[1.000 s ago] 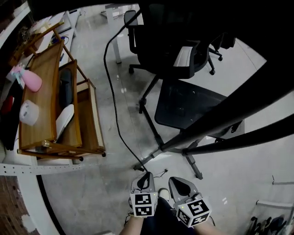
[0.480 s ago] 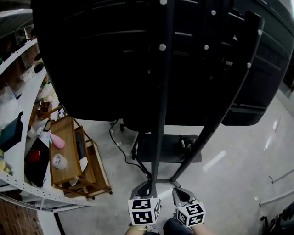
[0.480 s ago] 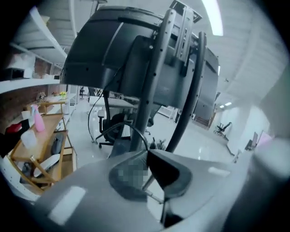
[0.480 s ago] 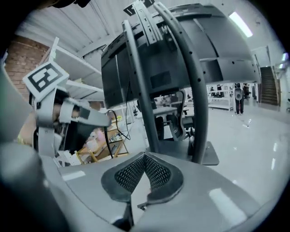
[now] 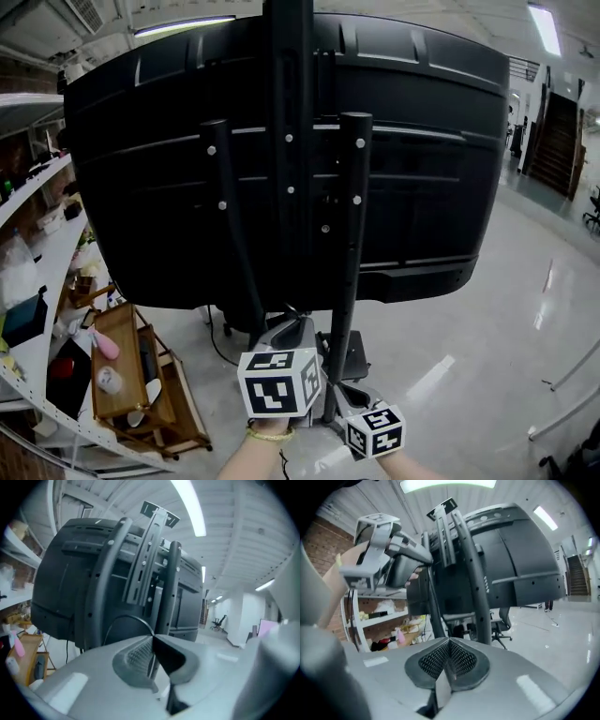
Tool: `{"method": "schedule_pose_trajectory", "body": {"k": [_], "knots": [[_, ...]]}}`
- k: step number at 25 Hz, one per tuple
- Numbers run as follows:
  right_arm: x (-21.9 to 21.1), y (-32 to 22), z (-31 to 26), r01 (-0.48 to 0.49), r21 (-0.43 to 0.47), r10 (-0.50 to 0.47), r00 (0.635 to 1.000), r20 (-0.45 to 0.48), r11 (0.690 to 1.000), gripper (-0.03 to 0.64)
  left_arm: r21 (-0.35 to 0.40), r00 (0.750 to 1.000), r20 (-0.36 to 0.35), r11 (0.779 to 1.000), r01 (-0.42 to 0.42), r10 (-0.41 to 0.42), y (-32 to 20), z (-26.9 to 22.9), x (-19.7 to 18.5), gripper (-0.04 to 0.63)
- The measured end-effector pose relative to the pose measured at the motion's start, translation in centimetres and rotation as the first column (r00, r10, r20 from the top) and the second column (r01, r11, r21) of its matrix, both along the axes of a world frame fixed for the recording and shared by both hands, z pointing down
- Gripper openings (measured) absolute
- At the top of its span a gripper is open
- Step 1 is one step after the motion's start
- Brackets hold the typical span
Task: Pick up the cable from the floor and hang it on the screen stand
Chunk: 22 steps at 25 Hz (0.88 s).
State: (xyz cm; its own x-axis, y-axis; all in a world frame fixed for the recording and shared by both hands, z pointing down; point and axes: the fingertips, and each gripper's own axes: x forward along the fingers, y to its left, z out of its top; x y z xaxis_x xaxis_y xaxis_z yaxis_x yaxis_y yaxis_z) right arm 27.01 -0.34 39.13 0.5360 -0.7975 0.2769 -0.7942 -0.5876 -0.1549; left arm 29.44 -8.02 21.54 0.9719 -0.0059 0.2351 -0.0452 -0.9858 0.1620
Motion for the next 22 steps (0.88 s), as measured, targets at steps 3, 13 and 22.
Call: {"method": "schedule_pose_trajectory", "body": {"k": [3, 13, 22], "knots": [[5.1, 1.4, -10.9, -0.038, 0.118, 0.048, 0.995, -0.084, 0.992, -0.001, 0.062, 0.998, -0.067, 0.998, 0.001, 0.003, 1.2, -5.1, 2.1, 0.015], [13.2, 5.1, -35.4, -0.124, 0.147, 0.17, 0.915, -0.366, 0.981, -0.002, 0.205, 0.961, -0.277, 0.978, 0.038, 0.021, 5.4, -21.3, 6.3, 0.015], [14.6, 5.6, -44.5, -0.158, 0.15, 0.212, 0.846, -0.49, 0.976, -0.002, 0.129, 0.951, -0.302, 0.991, -0.028, 0.066, 6.4, -35.5, 10.5, 0.015]]}}
